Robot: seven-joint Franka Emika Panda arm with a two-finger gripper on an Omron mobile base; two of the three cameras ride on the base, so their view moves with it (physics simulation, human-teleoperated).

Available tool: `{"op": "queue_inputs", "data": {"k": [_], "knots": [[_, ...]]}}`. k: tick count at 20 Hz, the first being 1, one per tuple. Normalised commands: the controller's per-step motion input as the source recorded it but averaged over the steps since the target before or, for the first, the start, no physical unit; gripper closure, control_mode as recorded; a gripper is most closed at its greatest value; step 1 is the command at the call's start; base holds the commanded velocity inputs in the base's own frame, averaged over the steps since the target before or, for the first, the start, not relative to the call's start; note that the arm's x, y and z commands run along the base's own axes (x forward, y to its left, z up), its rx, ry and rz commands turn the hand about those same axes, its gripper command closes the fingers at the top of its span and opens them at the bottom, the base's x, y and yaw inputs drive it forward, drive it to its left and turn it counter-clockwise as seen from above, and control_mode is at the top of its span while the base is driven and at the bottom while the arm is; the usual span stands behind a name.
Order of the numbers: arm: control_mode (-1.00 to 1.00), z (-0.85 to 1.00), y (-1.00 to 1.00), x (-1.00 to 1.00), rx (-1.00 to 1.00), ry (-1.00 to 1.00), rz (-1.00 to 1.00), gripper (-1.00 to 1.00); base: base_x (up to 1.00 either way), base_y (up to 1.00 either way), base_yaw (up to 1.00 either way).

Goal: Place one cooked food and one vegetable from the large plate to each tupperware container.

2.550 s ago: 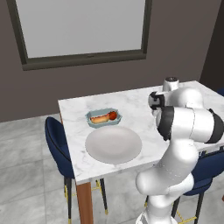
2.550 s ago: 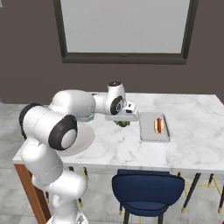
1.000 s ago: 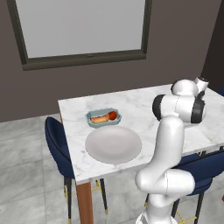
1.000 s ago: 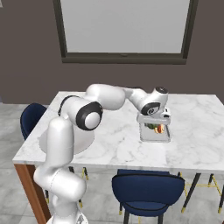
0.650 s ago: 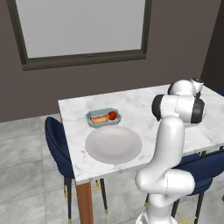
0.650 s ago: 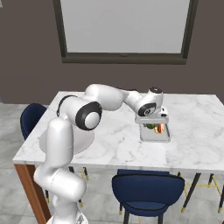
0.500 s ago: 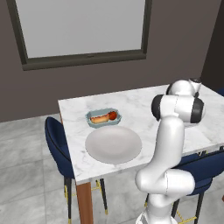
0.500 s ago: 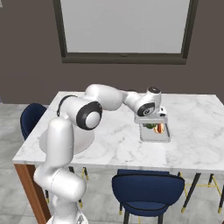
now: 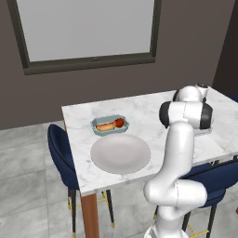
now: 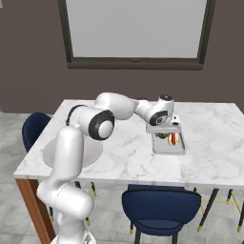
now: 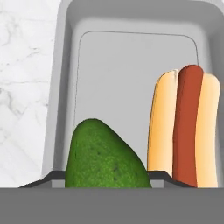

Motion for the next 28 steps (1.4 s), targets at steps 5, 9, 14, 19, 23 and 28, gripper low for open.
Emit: {"op": "queue_inputs", "data": {"k": [5, 9, 14, 19, 23, 28], "knots": [[-1.00, -0.13, 0.00, 0.03, 0.00, 0.00, 0.00, 1.00, 0.00, 0.00, 0.00], [-1.00, -0.17, 0.00, 0.00, 0.00, 0.00, 0.00, 1.00, 0.00, 0.00, 0.00], [-1.00, -0.15, 0.00, 0.00, 0.00, 0.00, 0.00, 1.00, 0.00, 0.00, 0.00], [-1.00, -0.03, 0.00, 0.00, 0.00, 0.00, 0.00, 1.00, 0.00, 0.00, 0.00], [-1.00, 0.00, 0.00, 0.00, 0.00, 0.00, 0.00, -1.00, 0.00, 0.00, 0.00], [-1.00, 0.00, 0.00, 0.00, 0.00, 0.00, 0.00, -1.00, 0.00, 0.00, 0.00]]}}
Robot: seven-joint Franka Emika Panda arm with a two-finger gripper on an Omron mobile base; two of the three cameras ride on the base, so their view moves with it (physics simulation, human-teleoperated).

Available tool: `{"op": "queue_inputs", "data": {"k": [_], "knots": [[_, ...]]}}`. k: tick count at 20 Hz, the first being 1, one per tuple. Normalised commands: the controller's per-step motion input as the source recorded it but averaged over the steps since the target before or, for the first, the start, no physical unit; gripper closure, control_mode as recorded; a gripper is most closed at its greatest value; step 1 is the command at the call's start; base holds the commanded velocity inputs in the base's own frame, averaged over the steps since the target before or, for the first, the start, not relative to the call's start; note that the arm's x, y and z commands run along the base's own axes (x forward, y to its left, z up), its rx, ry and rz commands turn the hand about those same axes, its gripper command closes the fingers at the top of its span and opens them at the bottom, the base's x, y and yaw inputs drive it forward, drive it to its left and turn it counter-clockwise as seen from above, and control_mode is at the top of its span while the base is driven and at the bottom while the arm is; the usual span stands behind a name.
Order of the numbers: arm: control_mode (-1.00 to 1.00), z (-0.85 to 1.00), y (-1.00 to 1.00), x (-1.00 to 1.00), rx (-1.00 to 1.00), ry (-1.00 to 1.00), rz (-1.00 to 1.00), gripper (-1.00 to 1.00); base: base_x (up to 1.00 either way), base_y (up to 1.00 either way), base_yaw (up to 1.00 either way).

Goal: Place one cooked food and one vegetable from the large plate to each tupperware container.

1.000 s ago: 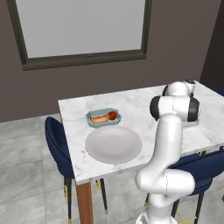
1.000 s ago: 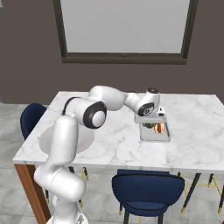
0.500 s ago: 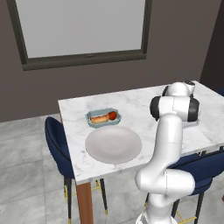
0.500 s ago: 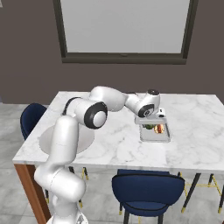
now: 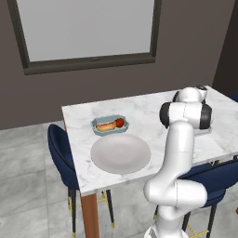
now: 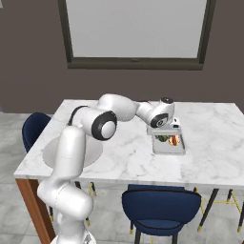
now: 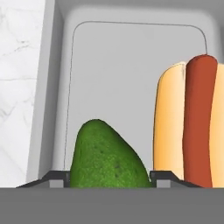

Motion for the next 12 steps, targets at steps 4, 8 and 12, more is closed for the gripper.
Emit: {"op": "queue_inputs", "data": {"k": [4, 8, 12], "knots": [[-1.00, 0.00, 0.00, 0.00, 0.00, 0.00, 0.00, -1.00, 0.00, 0.00, 0.00], [-1.00, 0.00, 0.00, 0.00, 0.00, 0.00, 0.00, -1.00, 0.00, 0.00, 0.00], [-1.00, 0.16, 0.00, -0.07, -0.02, 0.00, 0.00, -1.00, 0.00, 0.00, 0.00]]}}
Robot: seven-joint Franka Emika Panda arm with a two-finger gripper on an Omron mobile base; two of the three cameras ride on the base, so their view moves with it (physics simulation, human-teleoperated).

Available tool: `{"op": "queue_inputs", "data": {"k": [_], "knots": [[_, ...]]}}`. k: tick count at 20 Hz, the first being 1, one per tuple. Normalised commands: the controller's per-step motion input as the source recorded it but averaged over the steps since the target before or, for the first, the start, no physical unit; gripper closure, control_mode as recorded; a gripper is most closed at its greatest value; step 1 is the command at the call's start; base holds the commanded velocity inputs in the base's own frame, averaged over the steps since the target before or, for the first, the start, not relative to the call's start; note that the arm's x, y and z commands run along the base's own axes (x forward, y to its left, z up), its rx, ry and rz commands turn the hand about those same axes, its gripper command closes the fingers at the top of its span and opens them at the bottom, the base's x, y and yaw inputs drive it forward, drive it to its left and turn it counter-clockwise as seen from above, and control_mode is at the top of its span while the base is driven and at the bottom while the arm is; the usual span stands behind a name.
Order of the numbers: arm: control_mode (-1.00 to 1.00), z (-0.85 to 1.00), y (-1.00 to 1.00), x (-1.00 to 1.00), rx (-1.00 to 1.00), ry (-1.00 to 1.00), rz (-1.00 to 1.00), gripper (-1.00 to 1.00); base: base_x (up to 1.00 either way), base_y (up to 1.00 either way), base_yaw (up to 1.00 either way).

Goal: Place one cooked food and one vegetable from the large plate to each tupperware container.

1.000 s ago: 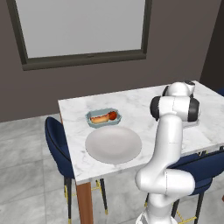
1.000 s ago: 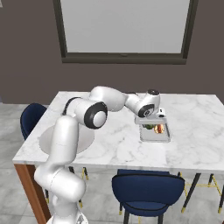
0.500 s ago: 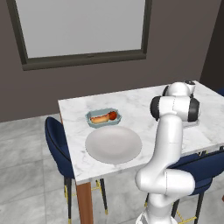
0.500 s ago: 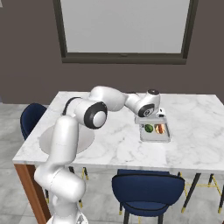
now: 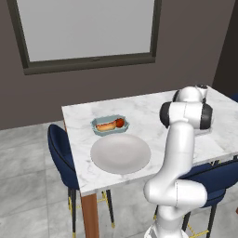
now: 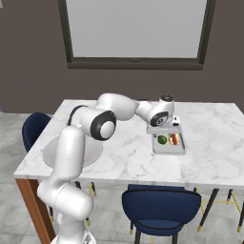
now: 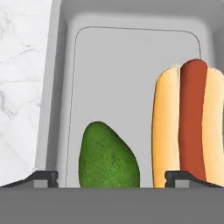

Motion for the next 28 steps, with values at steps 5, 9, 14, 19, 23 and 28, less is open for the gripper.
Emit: {"op": "queue_inputs", "data": {"k": [5, 9, 14, 19, 23, 28], "knots": [[-1.00, 0.64, 0.04, -0.23, 0.00, 0.00, 0.00, -1.00, 0.00, 0.00, 0.00], [-1.00, 0.90, 0.56, -0.60, 0.00, 0.00, 0.00, -1.00, 0.00, 0.00, 0.00], [-1.00, 0.80, 0.90, -0.90, 0.00, 0.00, 0.00, -1.00, 0.00, 0.00, 0.00], [-1.00, 0.69, 1.00, -0.95, 0.00, -0.02, 0.00, -1.00, 0.00, 0.00, 0.00], [-1.00, 0.68, 0.87, -0.99, 0.00, -0.02, 0.00, -1.00, 0.00, 0.00, 0.00], [-1.00, 0.69, 0.74, -1.00, 0.00, -0.07, 0.00, -1.00, 0.00, 0.00, 0.00]]}}
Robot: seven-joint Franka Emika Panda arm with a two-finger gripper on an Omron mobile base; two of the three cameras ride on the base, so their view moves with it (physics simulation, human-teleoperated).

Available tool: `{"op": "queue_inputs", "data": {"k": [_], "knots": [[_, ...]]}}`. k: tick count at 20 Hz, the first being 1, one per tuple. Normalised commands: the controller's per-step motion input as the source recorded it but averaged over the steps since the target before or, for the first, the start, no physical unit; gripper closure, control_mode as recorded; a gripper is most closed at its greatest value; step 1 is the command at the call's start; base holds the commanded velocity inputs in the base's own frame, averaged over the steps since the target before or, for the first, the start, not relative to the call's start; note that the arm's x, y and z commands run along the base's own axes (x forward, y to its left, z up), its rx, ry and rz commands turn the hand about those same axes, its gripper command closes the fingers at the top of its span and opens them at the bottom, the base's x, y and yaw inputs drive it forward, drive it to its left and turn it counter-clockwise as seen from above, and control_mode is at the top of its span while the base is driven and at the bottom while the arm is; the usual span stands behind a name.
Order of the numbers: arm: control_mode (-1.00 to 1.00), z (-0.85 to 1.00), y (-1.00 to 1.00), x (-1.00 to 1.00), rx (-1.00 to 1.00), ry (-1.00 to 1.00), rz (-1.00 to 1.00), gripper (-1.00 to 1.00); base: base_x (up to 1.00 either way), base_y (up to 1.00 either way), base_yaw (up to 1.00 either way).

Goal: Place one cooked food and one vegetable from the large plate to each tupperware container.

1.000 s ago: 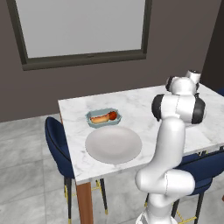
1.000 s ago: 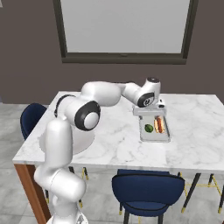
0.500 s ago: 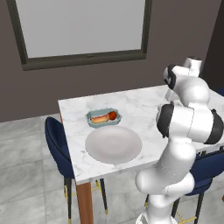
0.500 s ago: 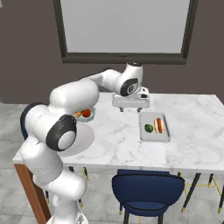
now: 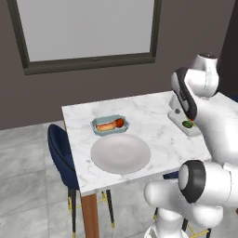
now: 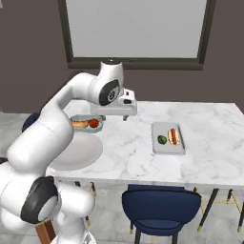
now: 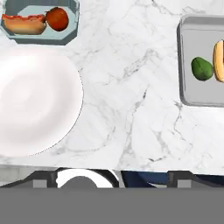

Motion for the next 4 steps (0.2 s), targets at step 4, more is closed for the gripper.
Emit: {"op": "queue_inputs", "data": {"k": [4], "knots": [[-1.00, 0.73, 0.64, -1.00, 0.00, -0.10, 0.00, -1.00, 0.00, 0.00, 0.00]]}}
